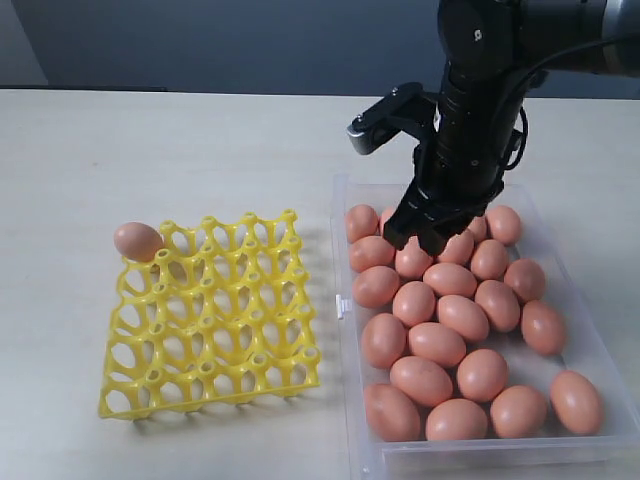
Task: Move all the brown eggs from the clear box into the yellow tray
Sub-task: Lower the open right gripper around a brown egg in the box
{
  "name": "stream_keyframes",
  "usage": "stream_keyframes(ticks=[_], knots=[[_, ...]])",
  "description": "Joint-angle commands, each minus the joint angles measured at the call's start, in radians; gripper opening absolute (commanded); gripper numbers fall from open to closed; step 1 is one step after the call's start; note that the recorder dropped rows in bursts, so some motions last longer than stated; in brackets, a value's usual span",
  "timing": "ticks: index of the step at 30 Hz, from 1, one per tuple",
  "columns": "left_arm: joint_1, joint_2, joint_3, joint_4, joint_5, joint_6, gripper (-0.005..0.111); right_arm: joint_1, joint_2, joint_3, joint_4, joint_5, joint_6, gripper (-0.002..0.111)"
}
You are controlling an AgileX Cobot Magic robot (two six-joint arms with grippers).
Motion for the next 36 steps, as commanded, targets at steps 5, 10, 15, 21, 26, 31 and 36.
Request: stream_keyframes(ticks=[5, 10, 15, 21, 26, 31, 36], knots=[[-0.011, -0.005, -0.001, 0.002, -0.006, -0.004, 0.0, -0.011, 0.01, 0.119, -0.024, 0.09, 0.024, 0.044], [-0.011, -0.005, -0.001, 0.002, -0.006, -0.004, 0.0, -0.086, 0.01, 0.211, -0.032, -0.003, 0.068, 0.044], [-0.011, -0.005, -0.001, 0.002, -0.006, -0.004, 0.0, -0.139, 0.016, 0.23, 0.032, -0.182, 0.074, 0.044], [-0.011, -0.005, -0.001, 0.002, -0.004, -0.004, 0.0, -0.139, 0.135, 0.23, 0.057, -0.26, 0.074, 0.044], [-0.011, -0.005, -0.001, 0.002, -0.004, -0.004, 0.0, -0.139, 0.184, 0.23, 0.075, -0.229, 0.074, 0.008], [-0.011, -0.005, -0.001, 0.002, -0.004, -0.004, 0.0, -0.139, 0.123, 0.23, 0.073, -0.222, 0.074, 0.0], [-0.011, -0.005, -0.001, 0.002, -0.004, -0.004, 0.0, -0.137, 0.008, 0.23, 0.1, -0.228, 0.074, 0.0]])
